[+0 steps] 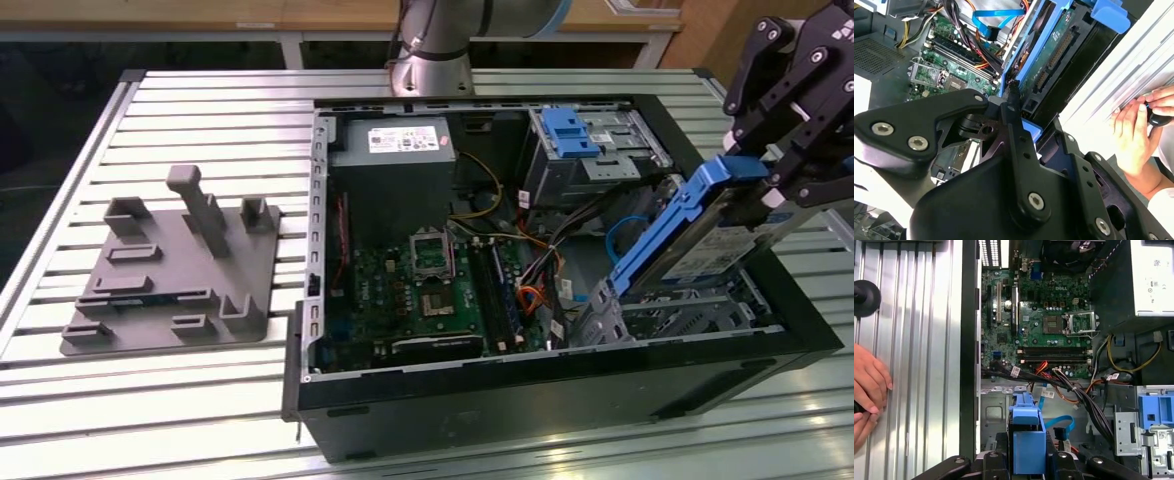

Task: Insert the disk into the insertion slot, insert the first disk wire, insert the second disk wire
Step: 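Insert the disk into the insertion slot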

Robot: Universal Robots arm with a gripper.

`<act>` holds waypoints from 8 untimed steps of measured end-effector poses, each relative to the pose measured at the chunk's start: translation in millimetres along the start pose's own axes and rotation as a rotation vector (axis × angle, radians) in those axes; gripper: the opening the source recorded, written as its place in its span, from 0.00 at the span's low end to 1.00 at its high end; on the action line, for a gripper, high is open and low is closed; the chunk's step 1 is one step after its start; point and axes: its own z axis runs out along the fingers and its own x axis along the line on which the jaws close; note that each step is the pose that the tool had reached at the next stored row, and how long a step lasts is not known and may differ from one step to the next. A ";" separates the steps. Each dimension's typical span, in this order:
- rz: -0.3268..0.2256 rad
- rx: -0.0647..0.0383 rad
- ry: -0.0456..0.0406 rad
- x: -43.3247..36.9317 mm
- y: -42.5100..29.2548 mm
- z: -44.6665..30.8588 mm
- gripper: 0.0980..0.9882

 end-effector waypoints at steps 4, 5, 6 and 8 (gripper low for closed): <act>-0.001 0.000 0.0021 0.1 -0.2 2.1 0.30; -0.001 0.000 0.0027 0.1 -0.4 3.1 0.30; -0.001 0.000 0.0034 0.1 -0.5 4.1 0.30; -0.002 -0.001 0.0043 0.2 -0.8 6.8 0.30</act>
